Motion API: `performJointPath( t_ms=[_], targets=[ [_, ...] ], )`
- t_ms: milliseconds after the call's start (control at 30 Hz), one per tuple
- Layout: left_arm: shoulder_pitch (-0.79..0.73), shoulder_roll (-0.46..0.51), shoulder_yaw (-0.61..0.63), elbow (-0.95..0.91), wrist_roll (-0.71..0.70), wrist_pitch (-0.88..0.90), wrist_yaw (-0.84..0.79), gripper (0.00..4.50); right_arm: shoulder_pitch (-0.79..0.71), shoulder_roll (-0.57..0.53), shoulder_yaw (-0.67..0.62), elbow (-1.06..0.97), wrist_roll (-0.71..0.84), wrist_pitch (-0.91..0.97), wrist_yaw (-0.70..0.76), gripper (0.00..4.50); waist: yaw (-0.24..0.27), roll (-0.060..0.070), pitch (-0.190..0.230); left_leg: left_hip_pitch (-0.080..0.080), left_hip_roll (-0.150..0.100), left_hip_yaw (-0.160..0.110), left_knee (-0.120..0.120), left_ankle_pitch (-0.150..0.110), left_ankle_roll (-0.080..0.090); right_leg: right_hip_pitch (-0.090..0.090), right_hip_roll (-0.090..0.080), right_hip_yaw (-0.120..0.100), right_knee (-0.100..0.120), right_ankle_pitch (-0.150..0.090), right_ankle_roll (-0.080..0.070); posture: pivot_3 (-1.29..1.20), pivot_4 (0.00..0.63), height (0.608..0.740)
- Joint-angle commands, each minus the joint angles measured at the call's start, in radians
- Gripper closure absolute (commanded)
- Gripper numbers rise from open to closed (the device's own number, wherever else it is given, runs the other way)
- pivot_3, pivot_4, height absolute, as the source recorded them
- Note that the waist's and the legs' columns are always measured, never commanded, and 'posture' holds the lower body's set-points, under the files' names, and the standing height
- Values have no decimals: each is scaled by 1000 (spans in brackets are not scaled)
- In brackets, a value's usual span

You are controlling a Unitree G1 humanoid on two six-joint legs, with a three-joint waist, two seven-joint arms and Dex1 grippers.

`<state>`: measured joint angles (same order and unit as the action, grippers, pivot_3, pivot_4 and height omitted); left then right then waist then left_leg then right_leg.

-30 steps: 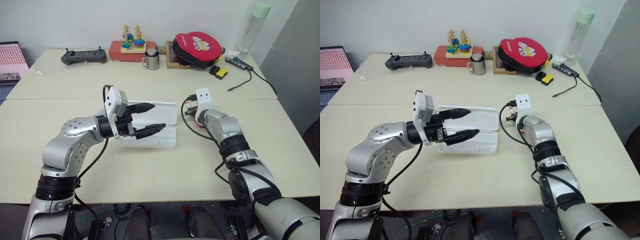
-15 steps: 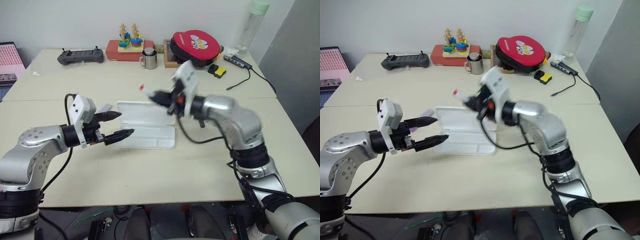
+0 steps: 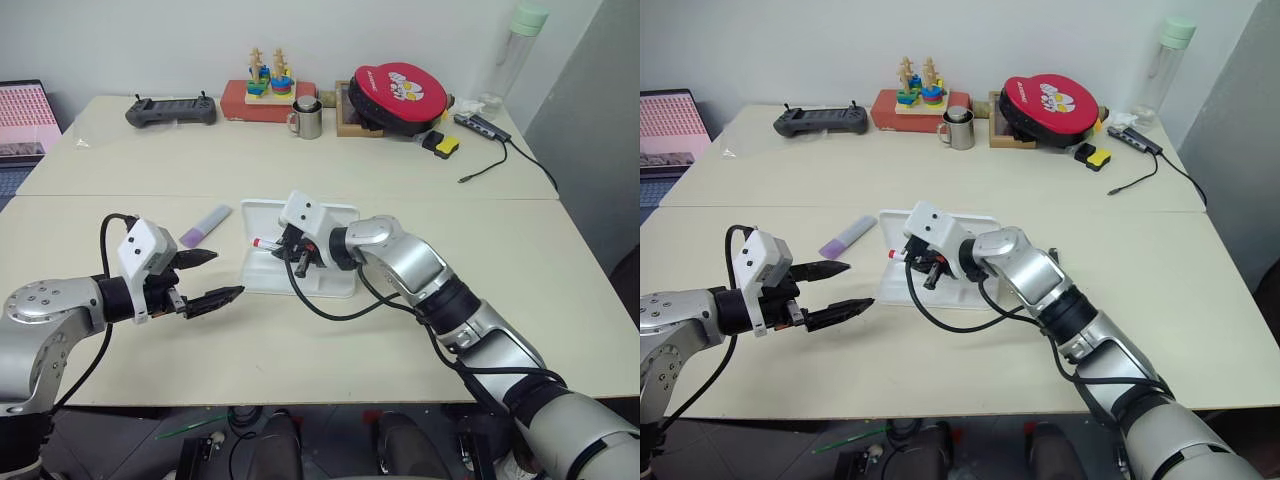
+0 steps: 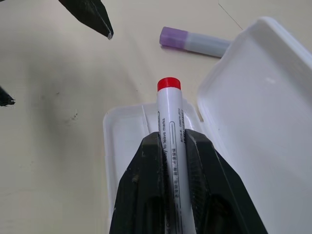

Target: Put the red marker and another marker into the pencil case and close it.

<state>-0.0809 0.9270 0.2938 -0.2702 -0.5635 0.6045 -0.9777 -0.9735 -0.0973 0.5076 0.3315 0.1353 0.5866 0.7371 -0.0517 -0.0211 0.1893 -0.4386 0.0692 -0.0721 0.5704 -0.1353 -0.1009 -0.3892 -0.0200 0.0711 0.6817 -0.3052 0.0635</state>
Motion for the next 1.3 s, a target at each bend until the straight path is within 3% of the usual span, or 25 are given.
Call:
performJointPath(
  t_ms=[33,133,167,400,667,900,1300],
  targets=[
    [21,-10,40,-53,-22,10,23,0,-40,16,-18,52,-24,-54,42,4208,-1,0,0,0,0,0,0,0,0,0,0,0,0,0,-1,0,150,740],
    [30,-13,46,-66,-26,15,36,0,-44,31,-16,114,-51,-94,50,4208,-2,0,0,0,0,0,-1,0,0,0,0,0,0,1,-3,0,150,740],
    [32,-13,50,-72,-31,19,40,0,-44,34,-16,133,-59,-107,55,3498,-2,0,0,0,0,0,-1,0,0,0,0,0,0,1,-3,0,150,740],
    [43,-21,66,-90,-53,36,62,0,-53,39,-36,171,-89,-143,96,1809,-4,0,0,0,0,0,-1,0,0,0,0,0,0,0,-1,0,150,740],
    [-50,-105,148,57,-31,56,255,0,8,17,-111,-60,1,-57,162,20,-2,0,0,0,0,0,-1,0,0,0,1,-1,0,0,0,0,150,740],
    [-180,-137,35,276,118,-37,332,0,96,7,-276,-369,138,114,73,20,9,-1,0,0,0,-1,1,0,0,1,1,-1,1,0,0,0,150,740],
    [-494,-189,-143,827,328,-309,278,0,145,-19,-306,-550,153,213,-77,20,17,-2,-1,0,0,-1,1,0,0,0,1,-1,0,3,-2,0,150,740]
  ],
)
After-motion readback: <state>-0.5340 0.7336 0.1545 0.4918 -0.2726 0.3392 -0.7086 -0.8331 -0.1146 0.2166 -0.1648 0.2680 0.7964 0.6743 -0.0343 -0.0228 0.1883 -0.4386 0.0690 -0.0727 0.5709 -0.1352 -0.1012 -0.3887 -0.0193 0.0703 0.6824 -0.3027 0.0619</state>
